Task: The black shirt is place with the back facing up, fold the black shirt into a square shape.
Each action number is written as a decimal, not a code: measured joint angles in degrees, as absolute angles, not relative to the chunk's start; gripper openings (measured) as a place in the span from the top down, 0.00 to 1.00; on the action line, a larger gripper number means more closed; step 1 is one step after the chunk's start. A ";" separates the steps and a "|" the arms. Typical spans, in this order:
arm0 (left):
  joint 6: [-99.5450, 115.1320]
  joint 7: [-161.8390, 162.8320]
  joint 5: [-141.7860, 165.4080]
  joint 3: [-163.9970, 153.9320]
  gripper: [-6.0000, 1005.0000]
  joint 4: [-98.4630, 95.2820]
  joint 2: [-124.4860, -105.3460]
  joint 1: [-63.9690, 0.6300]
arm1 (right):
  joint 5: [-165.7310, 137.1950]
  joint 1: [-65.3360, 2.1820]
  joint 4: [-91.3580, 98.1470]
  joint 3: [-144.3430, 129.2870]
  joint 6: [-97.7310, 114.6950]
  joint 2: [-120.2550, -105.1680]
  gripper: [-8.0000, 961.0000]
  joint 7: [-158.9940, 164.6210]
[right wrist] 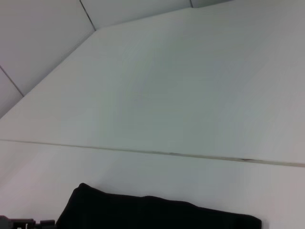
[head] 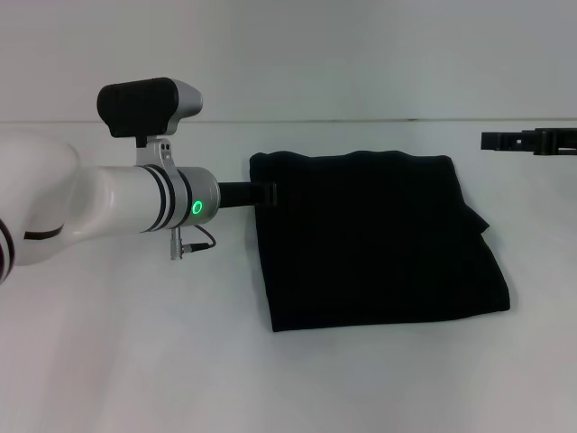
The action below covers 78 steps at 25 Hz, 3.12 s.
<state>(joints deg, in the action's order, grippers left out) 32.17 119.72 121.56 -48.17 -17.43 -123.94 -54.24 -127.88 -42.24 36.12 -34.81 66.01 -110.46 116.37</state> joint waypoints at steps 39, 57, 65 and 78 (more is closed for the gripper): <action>32.88 119.74 121.73 -48.06 0.96 -21.05 -122.71 -55.52 | -127.63 -42.84 35.86 -34.76 65.51 -110.94 0.04 114.28; 70.55 102.44 120.78 -47.24 0.46 -46.24 -123.63 -43.79 | -121.13 -40.77 40.59 -36.13 82.00 -111.45 0.04 91.00; 74.89 98.27 123.40 -48.53 0.27 -47.21 -123.18 -43.60 | -123.84 -41.18 46.17 -39.81 85.50 -111.26 0.04 91.36; 77.70 100.06 122.61 -47.62 0.09 -49.29 -123.34 -42.18 | -124.19 -41.34 46.89 -40.57 84.37 -112.57 0.04 91.38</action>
<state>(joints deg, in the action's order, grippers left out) 77.70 100.06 122.61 -47.62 -49.29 -123.34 -42.18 -124.19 -41.34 46.89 -40.57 84.37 -112.57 91.38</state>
